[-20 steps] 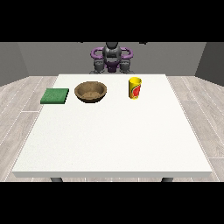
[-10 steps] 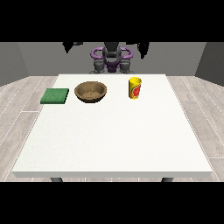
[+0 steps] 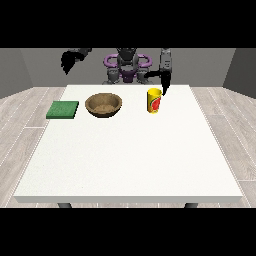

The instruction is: Pick the cup and pour the ball into the bowl, then pick the bowl and place it on the pad

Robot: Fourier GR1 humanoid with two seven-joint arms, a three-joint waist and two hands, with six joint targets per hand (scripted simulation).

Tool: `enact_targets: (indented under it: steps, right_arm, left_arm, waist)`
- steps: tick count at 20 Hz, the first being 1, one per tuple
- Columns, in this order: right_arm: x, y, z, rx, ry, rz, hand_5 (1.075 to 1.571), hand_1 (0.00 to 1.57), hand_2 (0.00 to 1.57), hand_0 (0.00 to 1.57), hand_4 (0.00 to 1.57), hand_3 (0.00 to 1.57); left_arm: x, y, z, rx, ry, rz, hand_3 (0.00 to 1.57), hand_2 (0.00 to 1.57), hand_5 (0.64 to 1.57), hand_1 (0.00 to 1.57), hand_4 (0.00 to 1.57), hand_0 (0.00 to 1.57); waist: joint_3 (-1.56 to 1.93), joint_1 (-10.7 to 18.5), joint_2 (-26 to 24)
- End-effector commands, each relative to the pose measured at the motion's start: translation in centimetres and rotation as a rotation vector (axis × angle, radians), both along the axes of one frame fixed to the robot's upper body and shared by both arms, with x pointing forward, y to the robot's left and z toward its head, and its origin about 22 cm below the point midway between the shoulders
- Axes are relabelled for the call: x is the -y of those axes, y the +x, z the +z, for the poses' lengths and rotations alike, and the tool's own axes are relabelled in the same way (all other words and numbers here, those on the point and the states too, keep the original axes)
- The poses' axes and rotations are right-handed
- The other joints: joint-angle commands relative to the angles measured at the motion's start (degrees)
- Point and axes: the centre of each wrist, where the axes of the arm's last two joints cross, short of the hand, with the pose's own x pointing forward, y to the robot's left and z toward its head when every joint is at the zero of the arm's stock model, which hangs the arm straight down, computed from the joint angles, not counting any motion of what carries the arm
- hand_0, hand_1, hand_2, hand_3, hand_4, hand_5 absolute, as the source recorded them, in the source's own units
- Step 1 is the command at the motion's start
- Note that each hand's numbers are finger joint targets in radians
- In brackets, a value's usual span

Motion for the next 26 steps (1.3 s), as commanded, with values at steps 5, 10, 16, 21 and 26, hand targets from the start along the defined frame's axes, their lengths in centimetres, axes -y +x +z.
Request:
enact_targets:
  steps: [5, 10, 16, 21, 26]
  right_arm:
    - [1.6, 0.7, -3.2, -0.059, 0.004, -0.043, 1.56, 0.0, 0.0, 0.0, 0.66, 0.0]
    - [4.2, 1.7, -0.9, -0.022, -0.005, -0.004, 1.562, 0.0, 0.0, 0.0, 0.67, 0.0]
    - [5.1, 1.2, -2.9, -0.001, -0.028, -0.006, 1.564, 0.0, 0.0, 0.0, 0.67, 0.0]
    - [5.3, 1.3, 0.6, -0.019, -0.035, 0.034, 1.568, 0.0, 0.0, 0.0, 0.65, 0.12]
    - [8.4, 1.4, 3.2, 0.092, -0.025, 0.049, 1.568, 0.0, 0.0, 0.0, 0.64, 0.16]
  left_arm:
    - [-1.2, 1.8, -5.1, -0.102, 0.024, -0.03, 0.0, 0.0, 1.441, 0.0, 0.02, 0.0]
    - [-2.2, 3.7, -5.7, -0.074, 0.009, -0.014, 0.0, 0.0, 1.429, 0.0, 0.2, 0.0]
    - [-2.6, 2.5, -9.4, -0.073, 0.014, 0.01, 0.0, 0.0, 1.464, 0.0, 0.36, 0.0]
    - [-1.4, 1.3, -11.9, -0.085, 0.15, 0.124, 1.57, 1.57, 1.475, 1.15, 1.31, 1.15]
    - [-2.8, 2.8, -11.0, -0.024, 0.196, 0.212, 1.57, 1.57, 1.457, 1.28, 1.37, 1.28]
  waist:
    - [0.01, 1.1, -2.8]
    - [0.0, -1.0, -0.6]
    - [0.0, -0.7, -0.2]
    - [-0.02, -4.7, 0.6]
    - [-0.01, -7.3, 4.9]
